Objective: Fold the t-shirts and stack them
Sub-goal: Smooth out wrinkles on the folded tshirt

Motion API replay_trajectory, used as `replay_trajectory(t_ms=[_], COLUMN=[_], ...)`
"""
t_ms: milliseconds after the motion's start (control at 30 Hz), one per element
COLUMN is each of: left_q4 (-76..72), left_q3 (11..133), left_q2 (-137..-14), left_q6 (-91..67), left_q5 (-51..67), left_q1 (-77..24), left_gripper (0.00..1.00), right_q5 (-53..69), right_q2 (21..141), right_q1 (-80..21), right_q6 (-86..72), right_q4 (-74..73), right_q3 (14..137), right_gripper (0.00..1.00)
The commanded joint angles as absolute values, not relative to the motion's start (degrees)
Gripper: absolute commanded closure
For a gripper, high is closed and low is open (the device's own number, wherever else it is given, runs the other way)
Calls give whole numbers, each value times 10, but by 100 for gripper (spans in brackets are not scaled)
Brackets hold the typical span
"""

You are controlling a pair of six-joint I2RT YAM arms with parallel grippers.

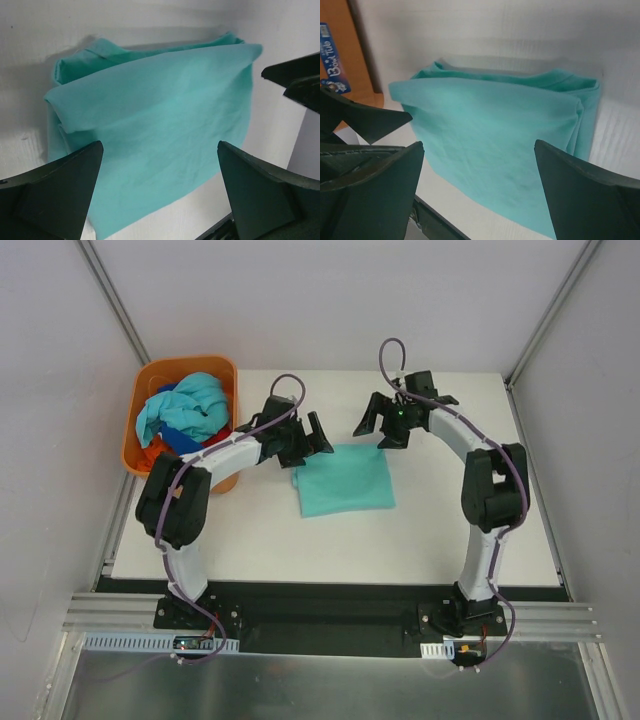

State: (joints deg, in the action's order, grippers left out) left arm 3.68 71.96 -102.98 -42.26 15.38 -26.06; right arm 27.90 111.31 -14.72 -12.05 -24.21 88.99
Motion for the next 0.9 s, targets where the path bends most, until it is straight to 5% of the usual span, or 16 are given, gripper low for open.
replay_trajectory(t_ms=[0, 400, 567, 867], left_q4=[30, 30, 30, 31], left_q3=[751, 759, 754, 647], left_q2=[-1080, -1160, -1094, -864], left_q6=[-432, -433, -416, -388], left_q5=[186, 208, 212, 159], left_q1=[-239, -227, -229, -267], left_gripper=[1, 1, 1, 1], right_q5=[289, 241, 192, 62], right_q2=[1184, 1279, 1204, 1002], right_q1=[-149, -149, -149, -149], right_q6=[-138, -124, -89, -52], right_q4=[-224, -257, -308, -309], right_q3=[961, 1006, 1021, 818], right_gripper=[3, 3, 3, 3])
